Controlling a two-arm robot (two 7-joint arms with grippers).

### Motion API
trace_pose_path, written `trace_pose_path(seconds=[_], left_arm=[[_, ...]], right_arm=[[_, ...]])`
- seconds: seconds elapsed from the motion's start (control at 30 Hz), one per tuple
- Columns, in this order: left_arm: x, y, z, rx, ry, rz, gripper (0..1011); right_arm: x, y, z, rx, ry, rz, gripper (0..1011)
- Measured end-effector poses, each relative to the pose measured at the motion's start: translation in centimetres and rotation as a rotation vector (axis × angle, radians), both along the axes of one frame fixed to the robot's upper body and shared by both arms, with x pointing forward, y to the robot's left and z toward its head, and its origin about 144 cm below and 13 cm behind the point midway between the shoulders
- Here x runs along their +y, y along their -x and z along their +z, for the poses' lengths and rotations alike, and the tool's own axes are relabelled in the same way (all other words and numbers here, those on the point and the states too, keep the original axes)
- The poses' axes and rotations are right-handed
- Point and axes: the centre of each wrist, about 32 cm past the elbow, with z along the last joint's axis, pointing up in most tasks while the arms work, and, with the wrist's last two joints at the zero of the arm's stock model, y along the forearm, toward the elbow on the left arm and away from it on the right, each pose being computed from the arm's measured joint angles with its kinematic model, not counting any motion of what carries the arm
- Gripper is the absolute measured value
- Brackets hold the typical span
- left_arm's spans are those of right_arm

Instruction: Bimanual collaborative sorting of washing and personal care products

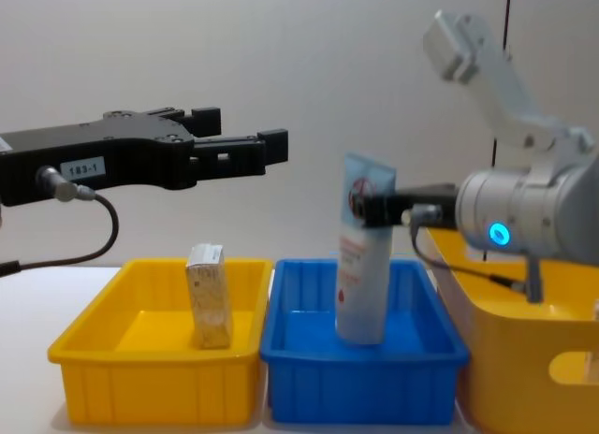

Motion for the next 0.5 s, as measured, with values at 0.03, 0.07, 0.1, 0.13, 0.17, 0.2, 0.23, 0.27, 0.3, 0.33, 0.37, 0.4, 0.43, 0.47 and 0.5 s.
trace_pose_path(seconds=[0.03, 0.07, 0.1, 0.13, 0.17, 0.2, 0.23, 0.27, 0.3, 0.33, 0.37, 0.4, 0.43, 0.47, 0.5], left_arm=[[0.0, 0.0, 0.0, 0.000, 0.000, 0.000, 1002], [0.0, 0.0, 0.0, 0.000, 0.000, 0.000, 1001], [0.0, 0.0, 0.0, 0.000, 0.000, 0.000, 1002], [0.0, 0.0, 0.0, 0.000, 0.000, 0.000, 1002], [0.0, 0.0, 0.0, 0.000, 0.000, 0.000, 1001], [0.0, 0.0, 0.0, 0.000, 0.000, 0.000, 1001], [0.0, 0.0, 0.0, 0.000, 0.000, 0.000, 1001], [0.0, 0.0, 0.0, 0.000, 0.000, 0.000, 1001], [0.0, 0.0, 0.0, 0.000, 0.000, 0.000, 1002], [0.0, 0.0, 0.0, 0.000, 0.000, 0.000, 1001], [0.0, 0.0, 0.0, 0.000, 0.000, 0.000, 1001], [0.0, 0.0, 0.0, 0.000, 0.000, 0.000, 1002], [0.0, 0.0, 0.0, 0.000, 0.000, 0.000, 1002], [0.0, 0.0, 0.0, 0.000, 0.000, 0.000, 1001], [0.0, 0.0, 0.0, 0.000, 0.000, 0.000, 1001]], right_arm=[[-0.2, 0.0, 0.3, -0.011, -0.010, 0.002, 97], [-0.4, 0.0, 0.5, -0.019, -0.015, 0.001, 97], [-0.5, 0.1, 0.7, -0.024, -0.020, 0.002, 97], [-0.8, 0.1, 1.1, -0.037, -0.030, 0.004, 97], [-0.9, 0.1, 1.2, -0.043, -0.035, 0.004, 97], [-1.0, 0.1, 1.5, -0.050, -0.042, 0.004, 97], [-1.1, 0.1, 1.7, -0.056, -0.047, 0.005, 97], [-1.4, 0.2, 2.1, -0.069, -0.058, 0.006, 97], [-1.5, 0.2, 2.4, -0.078, -0.064, 0.006, 97], [-1.7, 0.2, 2.6, -0.084, -0.070, 0.006, 97], [-1.8, 0.2, 2.9, -0.090, -0.075, 0.006, 97], [-2.0, 0.3, 3.3, -0.100, -0.087, 0.007, 97], [-2.2, 0.3, 3.5, -0.107, -0.092, 0.006, 97], [-2.5, 0.3, 4.1, -0.119, -0.106, 0.007, 97], [-2.6, 0.3, 4.3, -0.124, -0.112, 0.007, 97]])
